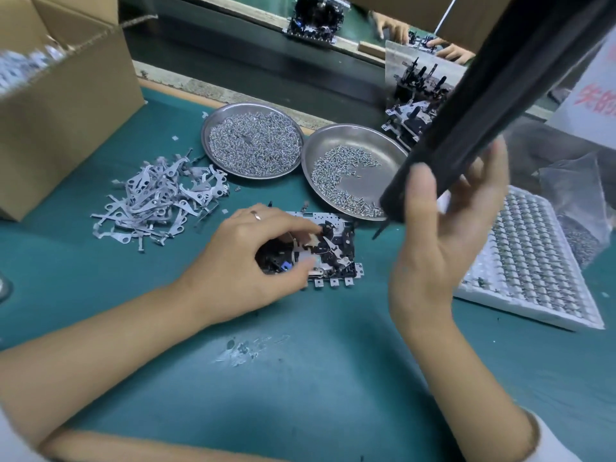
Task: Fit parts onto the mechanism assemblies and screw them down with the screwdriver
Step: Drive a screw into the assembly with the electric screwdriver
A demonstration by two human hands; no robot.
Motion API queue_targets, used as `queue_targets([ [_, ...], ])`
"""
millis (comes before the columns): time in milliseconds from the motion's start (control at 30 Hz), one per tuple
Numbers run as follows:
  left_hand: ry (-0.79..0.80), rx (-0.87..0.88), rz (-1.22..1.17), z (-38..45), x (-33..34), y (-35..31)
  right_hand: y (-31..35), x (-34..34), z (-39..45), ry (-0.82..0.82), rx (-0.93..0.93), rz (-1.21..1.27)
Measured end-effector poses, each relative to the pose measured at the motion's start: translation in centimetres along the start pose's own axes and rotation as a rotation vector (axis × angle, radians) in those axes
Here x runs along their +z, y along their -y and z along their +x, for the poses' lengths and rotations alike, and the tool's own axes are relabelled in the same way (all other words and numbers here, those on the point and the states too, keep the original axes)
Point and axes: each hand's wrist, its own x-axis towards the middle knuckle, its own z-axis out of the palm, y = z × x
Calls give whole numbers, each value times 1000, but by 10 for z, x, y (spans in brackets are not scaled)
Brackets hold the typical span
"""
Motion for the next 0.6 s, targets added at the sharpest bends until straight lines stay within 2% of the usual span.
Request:
queue_targets([
  [67, -145, -38, -57, 4, -3, 0, -7, -18, -18, -97, -92, -145],
  [100, -221, -60, -68, 6, -4, 2, -10, -23, -28, -38, -134, -229],
  [133, -283, -77, -67, 8, -6, 4, -10, -23, -36, 117, -171, -315],
  [233, -370, -121, -68, 9, -8, 10, -8, -3, -57, 728, -276, -641],
  [300, -377, -133, -79, 9, -8, 12, -5, 12, -65, 910, -327, -896],
  [400, -387, -117, -75, 8, -7, 15, 5, 14, -69, 959, -350, -1062],
  [600, -407, -118, -89, 7, -4, 23, 35, -44, -87, 1022, -381, -1046],
])
